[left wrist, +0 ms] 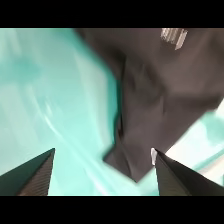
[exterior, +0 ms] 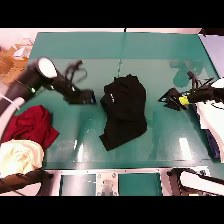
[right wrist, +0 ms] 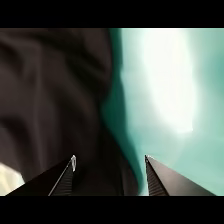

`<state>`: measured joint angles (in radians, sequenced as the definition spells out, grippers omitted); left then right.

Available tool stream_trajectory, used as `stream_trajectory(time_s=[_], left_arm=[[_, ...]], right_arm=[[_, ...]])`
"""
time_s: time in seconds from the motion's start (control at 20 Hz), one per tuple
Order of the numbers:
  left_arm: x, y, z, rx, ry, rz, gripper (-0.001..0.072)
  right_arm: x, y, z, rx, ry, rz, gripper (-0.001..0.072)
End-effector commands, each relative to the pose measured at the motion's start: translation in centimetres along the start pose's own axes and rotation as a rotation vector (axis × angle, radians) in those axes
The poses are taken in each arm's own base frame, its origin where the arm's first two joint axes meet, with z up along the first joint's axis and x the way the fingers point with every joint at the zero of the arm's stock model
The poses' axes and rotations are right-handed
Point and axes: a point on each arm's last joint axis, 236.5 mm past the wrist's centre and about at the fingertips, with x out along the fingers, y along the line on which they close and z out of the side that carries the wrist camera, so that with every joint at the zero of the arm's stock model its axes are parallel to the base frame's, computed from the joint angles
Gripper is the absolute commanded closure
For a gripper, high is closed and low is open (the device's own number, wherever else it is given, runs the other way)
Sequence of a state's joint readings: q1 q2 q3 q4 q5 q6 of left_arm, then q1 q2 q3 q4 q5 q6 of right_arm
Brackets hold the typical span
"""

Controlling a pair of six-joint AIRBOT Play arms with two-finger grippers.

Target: Fold the shirts.

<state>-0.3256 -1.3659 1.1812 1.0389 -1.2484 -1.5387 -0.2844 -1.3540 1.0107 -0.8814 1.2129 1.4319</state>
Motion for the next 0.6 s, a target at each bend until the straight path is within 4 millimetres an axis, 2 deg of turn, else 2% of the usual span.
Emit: stream_trajectory(time_s=[0.0,0.1,0.25,0.35,0.45,0.5,0.55], left_arm=[[5.9,0.5,-5.6,-0.055,0.112,-0.048,0.0003],[9.0,0.4,-6.8,-0.083,0.078,-0.054,0.0004],[11.9,0.0,-6.6,-0.105,-0.036,-0.047,0.0004],[13.4,-0.6,-6.7,-0.113,-0.047,-0.051,0.0004],[15.2,-1.1,-7.1,-0.139,-0.035,-0.063,0.0004],[15.6,-1.6,-7.1,-0.161,-0.03,-0.089,0.0024],[15.6,-2.5,-7.0,-0.17,-0.033,-0.127,0.0208]], right_arm=[[4.1,-0.5,3.7,0.063,0.0,0.085,0.0198],[6.6,0.0,5.7,0.063,0.011,0.101,0.0198],[9.9,1.8,8.0,0.027,0.029,0.104,0.0201],[11.4,3.0,8.7,0.012,0.04,0.107,0.022],[12.0,3.9,8.7,-0.012,0.044,0.109,0.0222],[12.1,4.1,8.8,-0.018,0.042,0.11,0.0273],[12.0,4.2,8.9,-0.02,0.038,0.11,0.0388]])
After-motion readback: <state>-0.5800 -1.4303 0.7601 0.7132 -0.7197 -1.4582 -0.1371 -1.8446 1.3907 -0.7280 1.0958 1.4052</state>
